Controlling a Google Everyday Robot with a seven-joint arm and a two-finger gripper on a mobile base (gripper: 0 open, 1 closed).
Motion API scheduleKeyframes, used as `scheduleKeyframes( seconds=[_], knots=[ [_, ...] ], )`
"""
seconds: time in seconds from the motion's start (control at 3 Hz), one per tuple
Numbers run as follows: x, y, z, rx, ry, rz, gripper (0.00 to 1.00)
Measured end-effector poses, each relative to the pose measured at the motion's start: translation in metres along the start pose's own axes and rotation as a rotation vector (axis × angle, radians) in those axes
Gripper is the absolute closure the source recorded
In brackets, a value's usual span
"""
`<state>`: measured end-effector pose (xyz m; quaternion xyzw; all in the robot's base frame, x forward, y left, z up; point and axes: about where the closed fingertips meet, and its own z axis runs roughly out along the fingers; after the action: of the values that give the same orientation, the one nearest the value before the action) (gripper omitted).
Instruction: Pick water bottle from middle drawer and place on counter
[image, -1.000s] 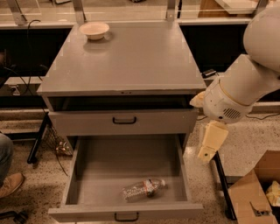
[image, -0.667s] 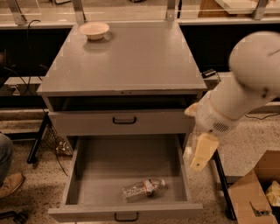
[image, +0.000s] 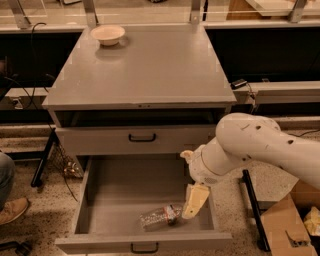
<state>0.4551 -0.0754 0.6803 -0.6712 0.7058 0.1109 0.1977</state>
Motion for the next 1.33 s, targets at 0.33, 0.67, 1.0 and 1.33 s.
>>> scheduleKeyframes(
  seconds=[0.33,0.67,1.0,1.33],
  knots=[
    [0.000,0.000,0.000,0.000,0.001,0.000,0.00],
    [0.016,-0.004,0.018,0.000,0.067,0.002,0.00],
    [0.045,-0.018,0.054,-0.022,0.123,0.001,0.00],
    [0.067,-0.031,0.092,-0.052,0.147,0.006,0.00]
  ],
)
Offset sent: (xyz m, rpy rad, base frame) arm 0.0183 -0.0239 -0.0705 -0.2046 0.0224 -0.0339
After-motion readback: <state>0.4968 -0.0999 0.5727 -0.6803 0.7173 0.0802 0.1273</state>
